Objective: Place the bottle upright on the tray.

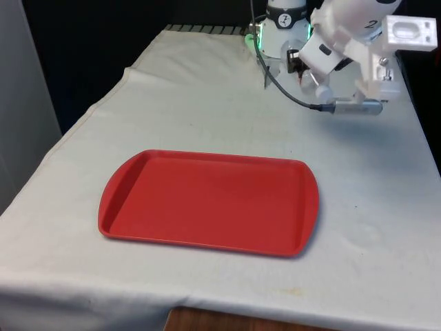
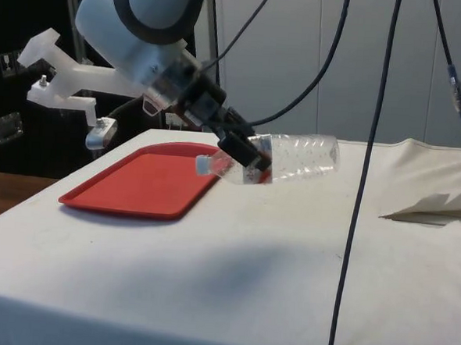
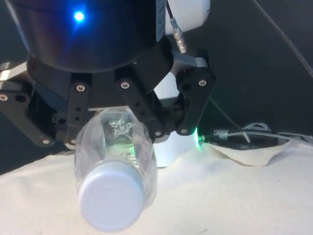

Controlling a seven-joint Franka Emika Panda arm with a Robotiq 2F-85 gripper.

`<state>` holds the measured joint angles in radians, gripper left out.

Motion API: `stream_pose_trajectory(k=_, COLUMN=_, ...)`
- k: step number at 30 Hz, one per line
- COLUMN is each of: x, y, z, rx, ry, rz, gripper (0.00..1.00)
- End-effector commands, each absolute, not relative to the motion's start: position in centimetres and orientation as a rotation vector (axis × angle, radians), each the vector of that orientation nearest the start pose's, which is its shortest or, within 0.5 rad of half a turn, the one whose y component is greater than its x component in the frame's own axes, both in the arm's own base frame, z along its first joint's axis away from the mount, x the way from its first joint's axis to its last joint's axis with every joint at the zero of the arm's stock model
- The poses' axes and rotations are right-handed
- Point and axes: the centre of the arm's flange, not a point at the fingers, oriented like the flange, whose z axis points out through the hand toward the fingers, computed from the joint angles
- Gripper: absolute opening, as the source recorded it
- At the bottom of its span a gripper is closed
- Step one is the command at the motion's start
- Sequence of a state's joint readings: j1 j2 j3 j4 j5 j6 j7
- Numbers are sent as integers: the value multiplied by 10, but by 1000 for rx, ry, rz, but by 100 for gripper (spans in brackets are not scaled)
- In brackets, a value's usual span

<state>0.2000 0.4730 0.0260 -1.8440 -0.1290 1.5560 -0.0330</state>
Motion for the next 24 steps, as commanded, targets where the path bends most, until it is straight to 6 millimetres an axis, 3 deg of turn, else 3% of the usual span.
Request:
stream_pose_trajectory(k=1, x=536, y=108, z=241, rx=-3066, ry=-466, rz=1172, gripper=35)
stream_pose_trajectory(k=24, x=543, y=103, z=267, rx=-3116, ry=-452, rz=1006, gripper=35)
